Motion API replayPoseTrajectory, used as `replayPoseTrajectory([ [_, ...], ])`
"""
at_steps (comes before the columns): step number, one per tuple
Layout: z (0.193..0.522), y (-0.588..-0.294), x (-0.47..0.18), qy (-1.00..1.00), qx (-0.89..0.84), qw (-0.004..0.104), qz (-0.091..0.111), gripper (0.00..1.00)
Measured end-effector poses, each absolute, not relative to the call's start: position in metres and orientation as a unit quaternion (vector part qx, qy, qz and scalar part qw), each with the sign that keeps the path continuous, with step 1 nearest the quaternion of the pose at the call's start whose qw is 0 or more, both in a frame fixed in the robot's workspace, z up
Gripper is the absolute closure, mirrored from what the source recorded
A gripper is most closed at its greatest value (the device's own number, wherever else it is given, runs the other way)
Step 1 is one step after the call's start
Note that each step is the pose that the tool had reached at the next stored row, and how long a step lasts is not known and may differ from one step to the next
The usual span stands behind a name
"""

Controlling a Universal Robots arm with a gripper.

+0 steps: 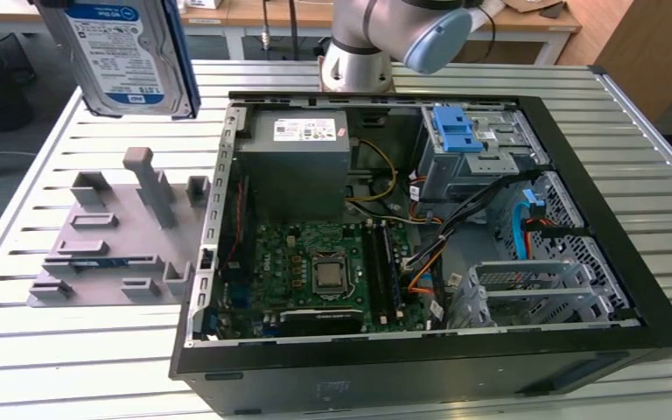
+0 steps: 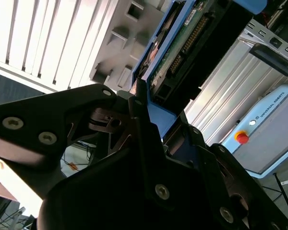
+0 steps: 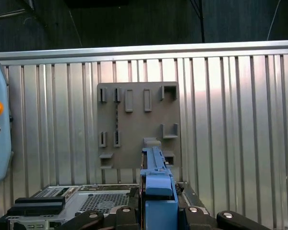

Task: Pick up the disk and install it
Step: 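Pick up the disk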

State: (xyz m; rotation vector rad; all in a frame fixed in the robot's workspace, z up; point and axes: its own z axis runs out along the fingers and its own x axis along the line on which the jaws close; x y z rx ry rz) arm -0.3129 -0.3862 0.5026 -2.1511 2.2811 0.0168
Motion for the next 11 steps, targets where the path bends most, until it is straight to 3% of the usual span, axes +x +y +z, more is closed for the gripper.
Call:
replayPoseTrajectory([
  [11,0.503,-0.396,-0.297,0.728,-0.686,0.002,0.006,0.64],
])
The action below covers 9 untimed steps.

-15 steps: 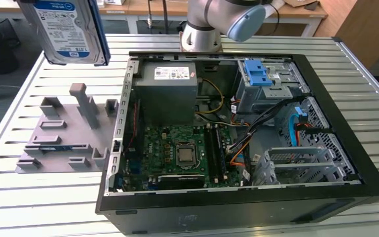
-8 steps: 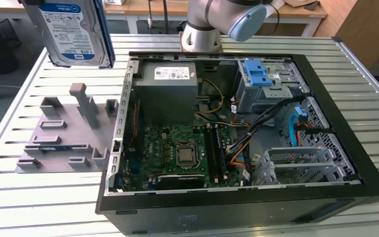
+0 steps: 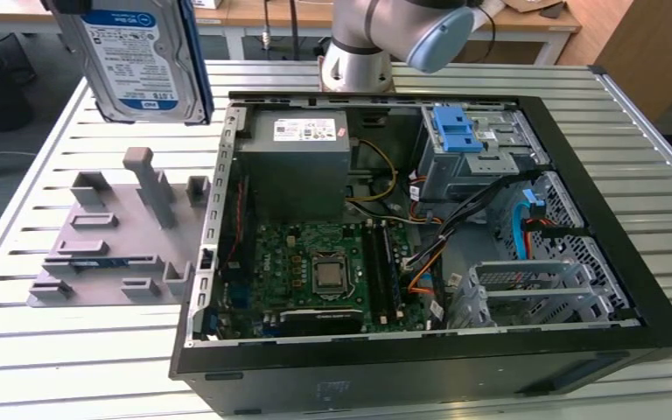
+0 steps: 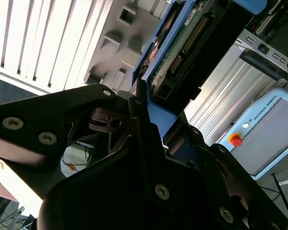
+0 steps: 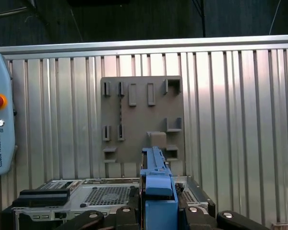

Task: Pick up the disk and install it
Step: 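Pick up the disk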

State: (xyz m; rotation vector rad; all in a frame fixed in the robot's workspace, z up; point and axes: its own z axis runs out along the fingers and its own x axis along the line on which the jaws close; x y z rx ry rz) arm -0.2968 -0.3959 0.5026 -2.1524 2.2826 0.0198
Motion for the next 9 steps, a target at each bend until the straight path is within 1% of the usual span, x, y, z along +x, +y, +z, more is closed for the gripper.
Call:
replayPoseTrajectory([
  [9,0.503,-0.403,-0.283,0.728,-0.686,0.001,0.007,0.64],
])
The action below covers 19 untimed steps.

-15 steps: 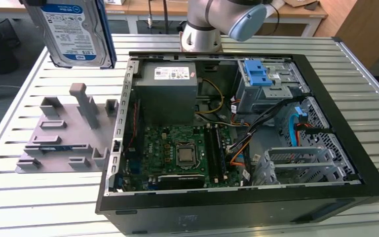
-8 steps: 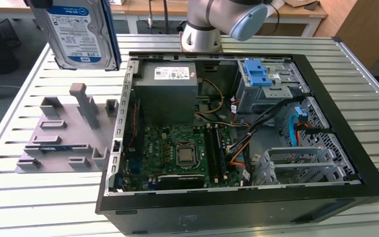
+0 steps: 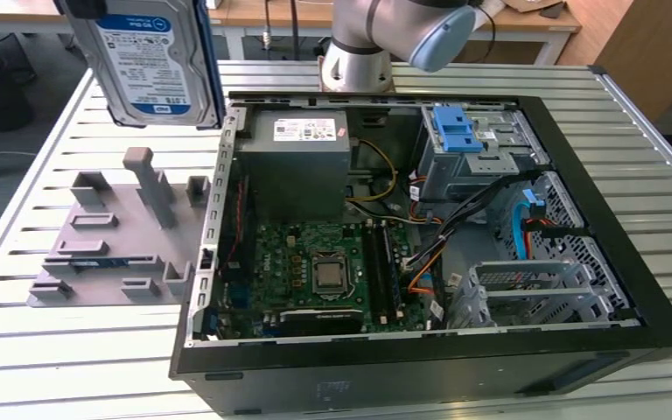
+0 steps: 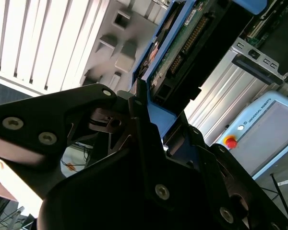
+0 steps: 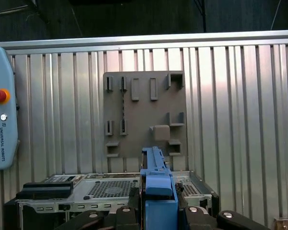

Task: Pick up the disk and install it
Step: 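Pick up the disk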

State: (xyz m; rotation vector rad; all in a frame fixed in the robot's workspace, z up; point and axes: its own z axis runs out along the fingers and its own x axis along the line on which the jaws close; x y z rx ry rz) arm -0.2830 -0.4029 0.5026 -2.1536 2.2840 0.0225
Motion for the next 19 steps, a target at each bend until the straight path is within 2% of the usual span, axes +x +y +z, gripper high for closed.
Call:
replayPoseTrajectory([
  [19,0.503,-0.414,-0.258,0.728,-0.686,0.000,0.009,0.64],
])
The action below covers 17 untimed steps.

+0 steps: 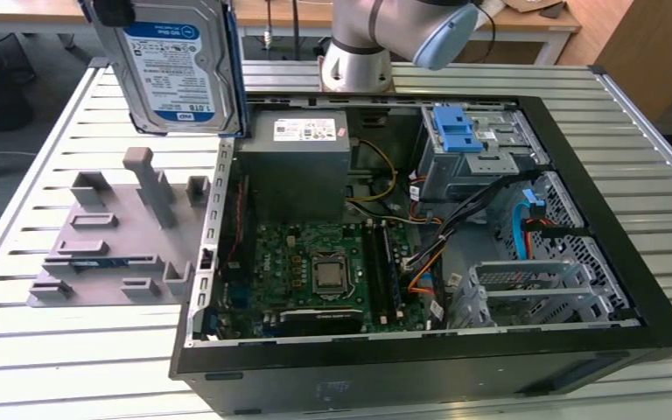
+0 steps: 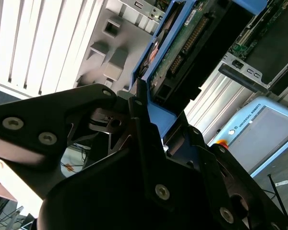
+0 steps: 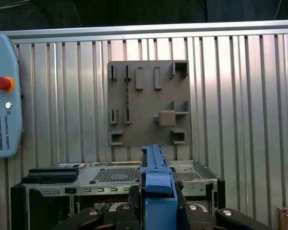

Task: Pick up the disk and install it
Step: 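Pick up the disk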

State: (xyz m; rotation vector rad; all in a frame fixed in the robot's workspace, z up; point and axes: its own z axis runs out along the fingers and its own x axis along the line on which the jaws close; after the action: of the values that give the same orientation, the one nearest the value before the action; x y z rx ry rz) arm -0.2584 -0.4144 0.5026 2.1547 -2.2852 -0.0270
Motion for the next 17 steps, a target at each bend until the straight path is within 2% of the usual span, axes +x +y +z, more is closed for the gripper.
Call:
replayPoseTrajectory([
  [17,0.5026,-0.4144,-0.2576,-0.728,0.686,-0.004,-0.005,0.64],
])
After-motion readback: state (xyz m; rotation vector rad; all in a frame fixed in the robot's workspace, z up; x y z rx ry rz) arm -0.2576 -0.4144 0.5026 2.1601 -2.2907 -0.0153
